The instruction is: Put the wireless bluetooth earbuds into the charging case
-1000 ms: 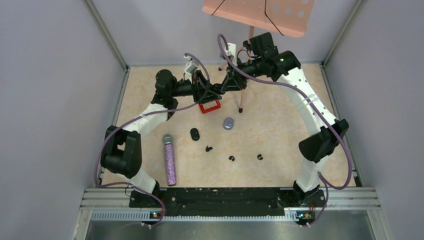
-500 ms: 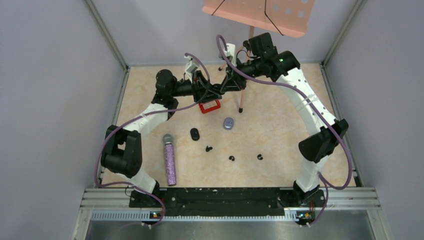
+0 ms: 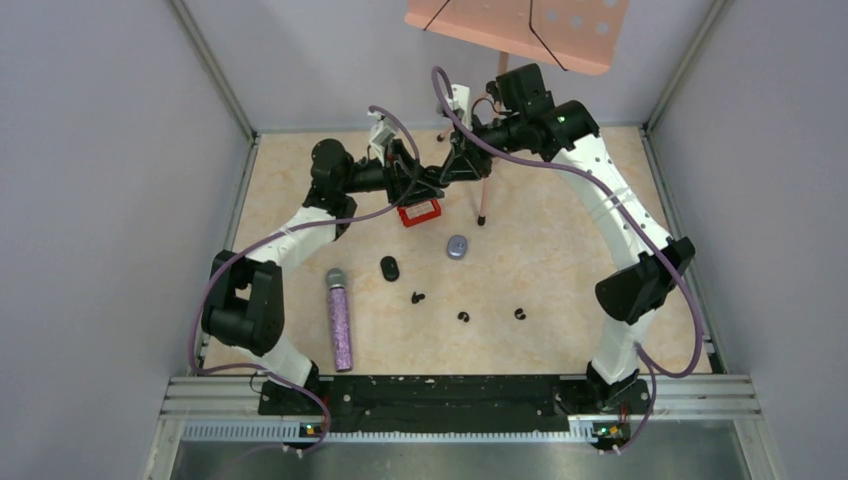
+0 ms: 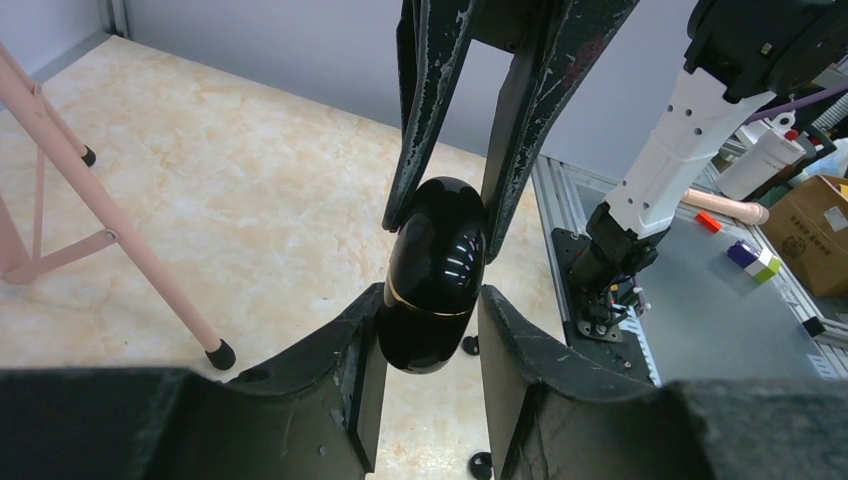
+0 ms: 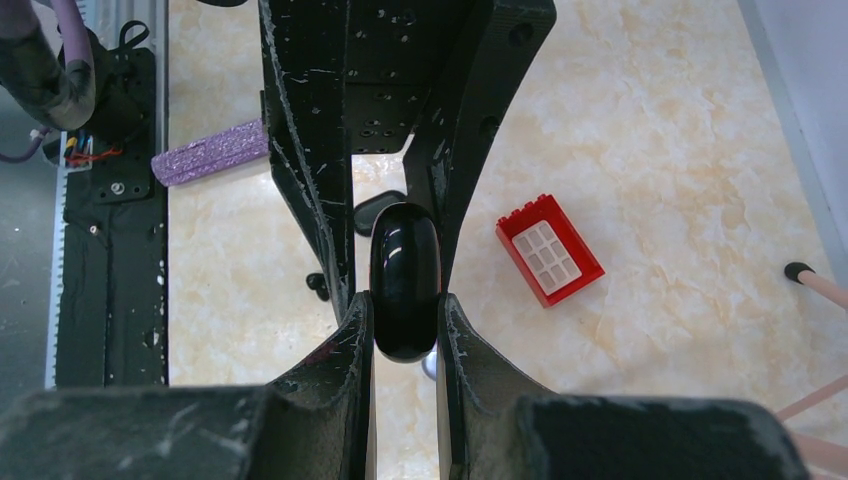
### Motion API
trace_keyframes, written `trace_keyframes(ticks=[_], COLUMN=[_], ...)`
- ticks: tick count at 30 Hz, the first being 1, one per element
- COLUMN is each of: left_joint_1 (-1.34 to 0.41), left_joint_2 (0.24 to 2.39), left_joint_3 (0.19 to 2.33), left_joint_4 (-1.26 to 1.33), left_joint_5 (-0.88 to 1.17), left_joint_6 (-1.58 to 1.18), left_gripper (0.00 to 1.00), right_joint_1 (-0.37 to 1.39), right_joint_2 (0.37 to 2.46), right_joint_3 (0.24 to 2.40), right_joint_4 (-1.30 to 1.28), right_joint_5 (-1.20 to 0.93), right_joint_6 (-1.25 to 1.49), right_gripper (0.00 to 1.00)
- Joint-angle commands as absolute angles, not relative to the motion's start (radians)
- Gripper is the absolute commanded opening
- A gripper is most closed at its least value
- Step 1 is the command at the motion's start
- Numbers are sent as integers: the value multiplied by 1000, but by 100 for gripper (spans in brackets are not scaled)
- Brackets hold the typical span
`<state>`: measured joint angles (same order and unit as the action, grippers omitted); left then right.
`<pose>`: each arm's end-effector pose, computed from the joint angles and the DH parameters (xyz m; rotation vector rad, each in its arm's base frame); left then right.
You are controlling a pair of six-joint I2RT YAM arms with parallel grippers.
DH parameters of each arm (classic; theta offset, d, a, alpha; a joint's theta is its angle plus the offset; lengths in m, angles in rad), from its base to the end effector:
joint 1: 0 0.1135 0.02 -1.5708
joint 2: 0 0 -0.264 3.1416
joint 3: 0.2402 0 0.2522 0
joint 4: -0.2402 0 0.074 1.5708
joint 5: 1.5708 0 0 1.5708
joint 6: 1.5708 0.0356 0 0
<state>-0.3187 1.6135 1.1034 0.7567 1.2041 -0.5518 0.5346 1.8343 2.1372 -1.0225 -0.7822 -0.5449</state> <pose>0.3300 -0.1439 0.3312 0.9544 1.3773 -1.4631 0.3136 0.2149 0.4333 -1.4474 1.6353 0.8801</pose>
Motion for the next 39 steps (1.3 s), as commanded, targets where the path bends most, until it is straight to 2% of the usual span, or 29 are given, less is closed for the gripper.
trace_keyframes(ticks=[1,6,9,15,17,21,22,25,28,30,39], left_joint_1=[-334,-333,-334,-334,-334,-334,-334,-334,-334,-333,-345], left_joint_2=[1612,1616,1623,1628,1628,1633,1634,1637,1635,1639,1646], left_joint_3=[1141,1145,1149,1152,1152,1153,1153,1151,1138,1128,1113], left_joint_4=[830,830,830,842,843,849,855,875,896,919,980], left_joint_5=[1209,1212,1209,1208,1211,1208,1214,1224,1229,1235,1246], left_joint_6=[-557,-559,-573,-586,-585,-591,-595,-596,-580,-574,-568], left_gripper=[44,33,39,42,35,30,25,1,0,0,0], right_joint_1=[549,551,549,550,549,550,550,549,546,535,471], right_joint_2=[1855,1856,1857,1862,1864,1866,1867,1869,1879,1890,1955], right_joint_3=[2181,2181,2180,2177,2177,2172,2171,2173,2191,2216,2338], right_joint_4=[-999,-997,-998,-998,-997,-998,-998,-993,-986,-986,-986], right_joint_5=[-761,-758,-756,-751,-752,-750,-750,-737,-720,-724,-748], right_joint_6=[-531,-535,-533,-529,-529,-528,-526,-505,-462,-414,-281], right_gripper=[2,2,2,2,2,3,3,12,27,34,37])
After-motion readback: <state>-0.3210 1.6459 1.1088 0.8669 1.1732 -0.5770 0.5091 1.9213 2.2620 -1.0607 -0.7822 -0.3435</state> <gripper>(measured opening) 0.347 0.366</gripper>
